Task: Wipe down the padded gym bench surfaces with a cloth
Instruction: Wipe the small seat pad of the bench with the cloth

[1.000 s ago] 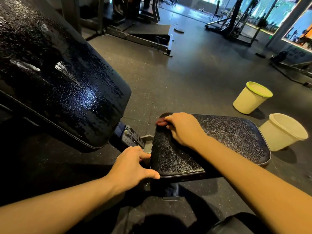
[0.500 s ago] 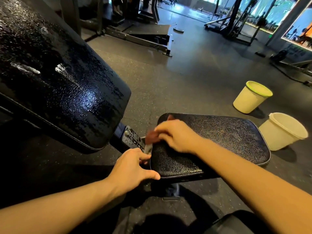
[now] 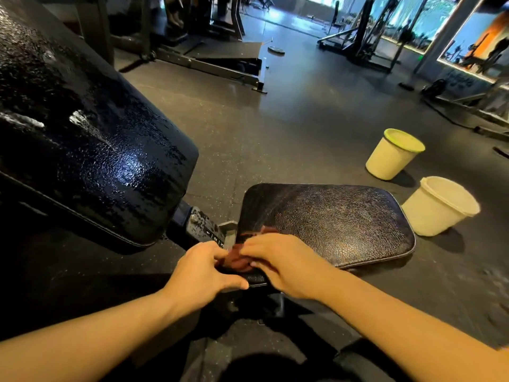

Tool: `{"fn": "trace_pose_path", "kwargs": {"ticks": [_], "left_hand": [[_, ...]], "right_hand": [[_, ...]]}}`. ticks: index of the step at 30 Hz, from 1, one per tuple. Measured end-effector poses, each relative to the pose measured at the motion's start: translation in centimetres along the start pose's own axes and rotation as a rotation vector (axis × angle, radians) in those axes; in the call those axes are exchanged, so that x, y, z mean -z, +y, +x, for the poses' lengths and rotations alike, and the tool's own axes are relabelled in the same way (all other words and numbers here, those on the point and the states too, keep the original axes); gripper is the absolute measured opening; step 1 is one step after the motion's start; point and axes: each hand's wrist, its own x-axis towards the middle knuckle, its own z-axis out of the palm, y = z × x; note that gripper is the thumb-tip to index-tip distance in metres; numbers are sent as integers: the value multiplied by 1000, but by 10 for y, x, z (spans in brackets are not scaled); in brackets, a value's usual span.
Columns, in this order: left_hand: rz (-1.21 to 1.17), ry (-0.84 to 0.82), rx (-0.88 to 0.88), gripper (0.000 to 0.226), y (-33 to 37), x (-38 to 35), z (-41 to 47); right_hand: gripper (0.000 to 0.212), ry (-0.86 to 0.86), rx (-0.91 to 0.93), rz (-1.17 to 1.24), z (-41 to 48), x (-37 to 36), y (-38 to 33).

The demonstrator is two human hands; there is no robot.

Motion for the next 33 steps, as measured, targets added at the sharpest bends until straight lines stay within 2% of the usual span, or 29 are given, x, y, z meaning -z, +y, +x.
{"fn": "trace_pose_path", "kwargs": {"ticks": [1,2,5,7,9,12,14,15,18,20,22,23,26,28,30,33], "left_hand": [[0,3,0,45,-1,0,0],[-3,14,1,53,-3,-1,1],[29,28,2,69,-2,-2,1],[47,20,3,73,1,1,1],[82,7,5,69,6,5,0],[132,-35,14,47,12,9,-1],[147,-53,-1,46,12,10,-1],[157,-51,-11,53,12,10,-1],[222,-51,-36,72,16,12,3],[250,-70,-68,92,20,14,7],[282,-98,-109,105,28,14,11],[287,-108,-123,107,31,13,13],[239,-140,-133,115,37,15,17],[220,-160,-160,125,39,16,17],[266,-171,-195,127,42,16,16],[347,-126,-228,109,45,14,15]], "right_hand": [[27,-2,34,-28,-9,6,0],[28,21,-34,-72,-12,18,11],[33,183,-530,-208,-8,53,74],[34,294,-720,-245,3,56,85],[37,282,-673,-175,18,33,52],[30,86,-305,-30,6,-8,-10],[26,75,-151,-35,-16,-4,-14],[26,94,-184,-61,-22,8,-3],[27,223,-537,-188,-35,45,59],[30,314,-691,-275,-34,54,77],[34,306,-717,-253,-23,43,57],[35,269,-672,-201,-18,33,40],[31,116,-357,-90,-26,9,-4],[31,119,-261,-107,-42,16,3],[32,168,-389,-159,-55,34,30],[30,367,-724,-244,-68,57,71]]}}
